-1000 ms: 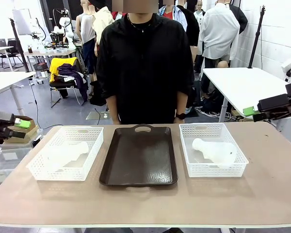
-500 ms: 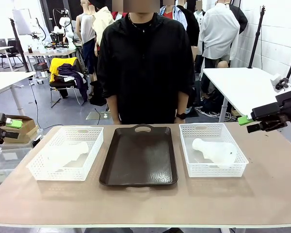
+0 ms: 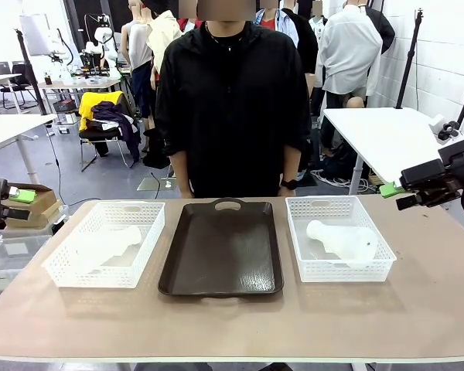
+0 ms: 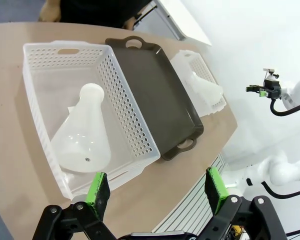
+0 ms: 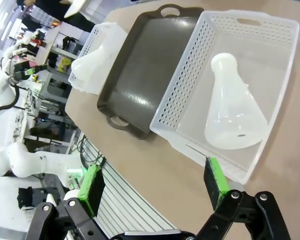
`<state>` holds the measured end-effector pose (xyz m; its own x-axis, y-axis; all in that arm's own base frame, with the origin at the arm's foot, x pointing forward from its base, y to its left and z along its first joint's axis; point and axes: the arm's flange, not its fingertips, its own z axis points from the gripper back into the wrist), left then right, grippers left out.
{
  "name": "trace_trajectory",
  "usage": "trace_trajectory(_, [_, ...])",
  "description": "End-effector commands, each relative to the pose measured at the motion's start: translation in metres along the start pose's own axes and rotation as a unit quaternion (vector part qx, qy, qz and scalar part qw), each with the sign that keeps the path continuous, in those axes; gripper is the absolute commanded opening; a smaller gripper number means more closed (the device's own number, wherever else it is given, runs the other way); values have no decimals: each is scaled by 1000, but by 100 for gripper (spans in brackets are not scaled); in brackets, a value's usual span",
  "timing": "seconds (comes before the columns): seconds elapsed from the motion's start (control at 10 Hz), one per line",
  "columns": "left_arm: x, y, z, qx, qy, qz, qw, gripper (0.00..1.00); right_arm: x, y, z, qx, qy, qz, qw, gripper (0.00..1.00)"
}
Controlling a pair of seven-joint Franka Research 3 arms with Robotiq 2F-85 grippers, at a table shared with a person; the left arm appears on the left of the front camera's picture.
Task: Prepare the laboratory tools.
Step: Pick up the Big flask that the person points to.
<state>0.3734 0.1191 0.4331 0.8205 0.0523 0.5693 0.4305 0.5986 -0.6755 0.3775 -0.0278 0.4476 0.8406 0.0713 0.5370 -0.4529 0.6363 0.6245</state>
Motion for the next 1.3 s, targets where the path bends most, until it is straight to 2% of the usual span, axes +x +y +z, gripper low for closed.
trace_trajectory(0.0, [-1, 2, 2, -1, -3, 1, 1000, 100, 0, -2, -4, 9, -4, 3, 1000, 100])
trace_trajectory(1.2, [-1, 2, 2, -1, -3, 1, 1000, 100, 0, -2, -4, 9, -4, 3, 1000, 100])
